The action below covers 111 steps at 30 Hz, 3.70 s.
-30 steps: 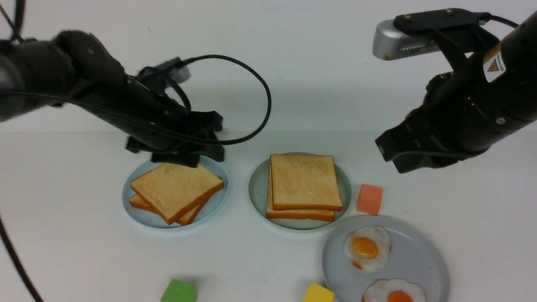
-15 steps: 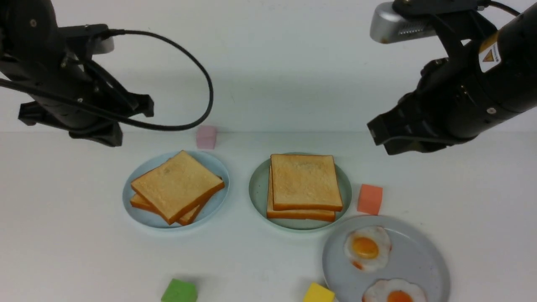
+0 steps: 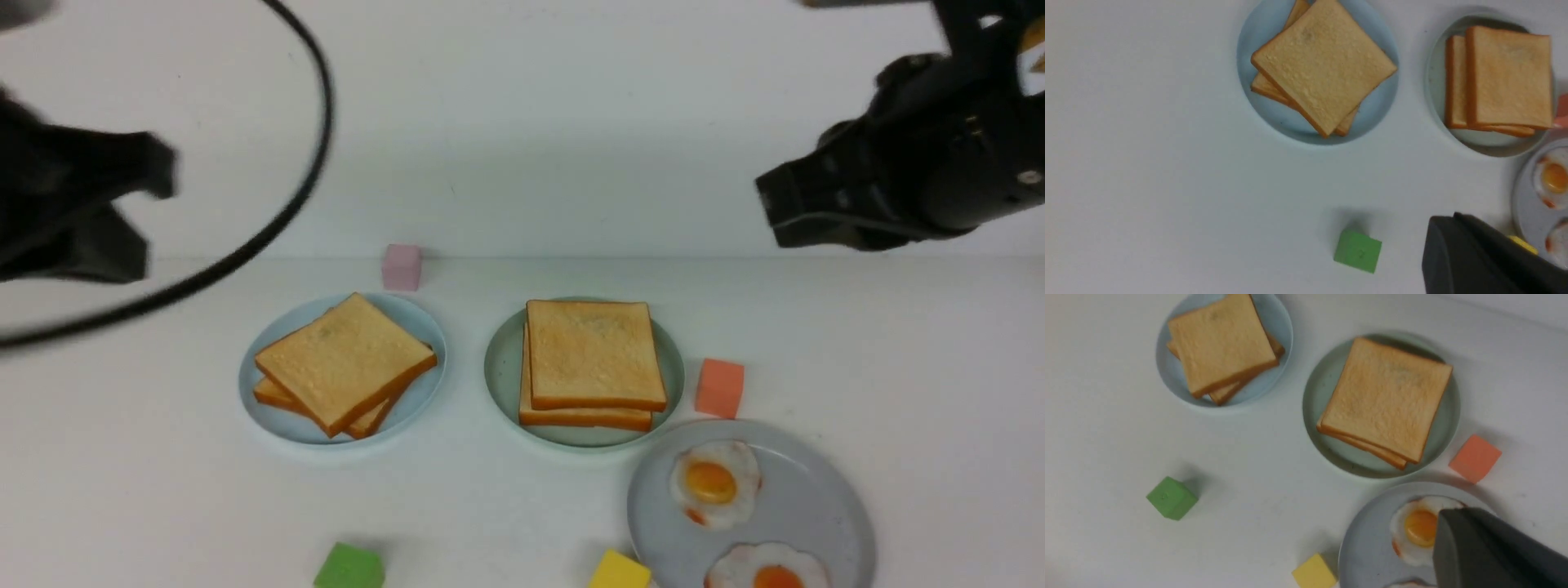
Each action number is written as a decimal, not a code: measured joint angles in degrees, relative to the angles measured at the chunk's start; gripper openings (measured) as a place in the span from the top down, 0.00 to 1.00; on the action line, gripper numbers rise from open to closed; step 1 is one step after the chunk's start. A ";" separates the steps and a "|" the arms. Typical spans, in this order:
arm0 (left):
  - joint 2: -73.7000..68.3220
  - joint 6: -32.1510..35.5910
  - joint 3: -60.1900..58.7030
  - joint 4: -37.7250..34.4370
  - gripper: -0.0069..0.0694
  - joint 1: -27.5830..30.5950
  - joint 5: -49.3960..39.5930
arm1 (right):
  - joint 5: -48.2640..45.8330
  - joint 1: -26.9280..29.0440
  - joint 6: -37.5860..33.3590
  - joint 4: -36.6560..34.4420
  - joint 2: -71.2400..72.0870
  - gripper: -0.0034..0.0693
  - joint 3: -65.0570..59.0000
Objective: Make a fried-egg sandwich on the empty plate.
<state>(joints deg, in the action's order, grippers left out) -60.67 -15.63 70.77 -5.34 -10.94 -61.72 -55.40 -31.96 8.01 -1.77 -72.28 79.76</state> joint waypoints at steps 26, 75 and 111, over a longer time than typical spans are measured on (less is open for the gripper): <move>36.20 -0.22 -24.81 -1.08 0.93 0.00 -5.56 | 30.48 0.00 -0.49 6.46 65.24 0.90 -60.33; 61.35 -12.34 -72.44 16.84 0.90 4.65 38.63 | 30.76 0.00 -0.49 5.99 70.46 0.81 -60.71; 61.35 -12.22 -72.44 16.68 0.86 4.65 39.05 | 30.24 21.47 -0.57 6.46 70.46 0.78 -63.98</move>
<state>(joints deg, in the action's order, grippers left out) 0.68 -27.85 -1.66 11.34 -6.29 -22.67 -25.16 -10.50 7.44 4.69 -1.82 15.79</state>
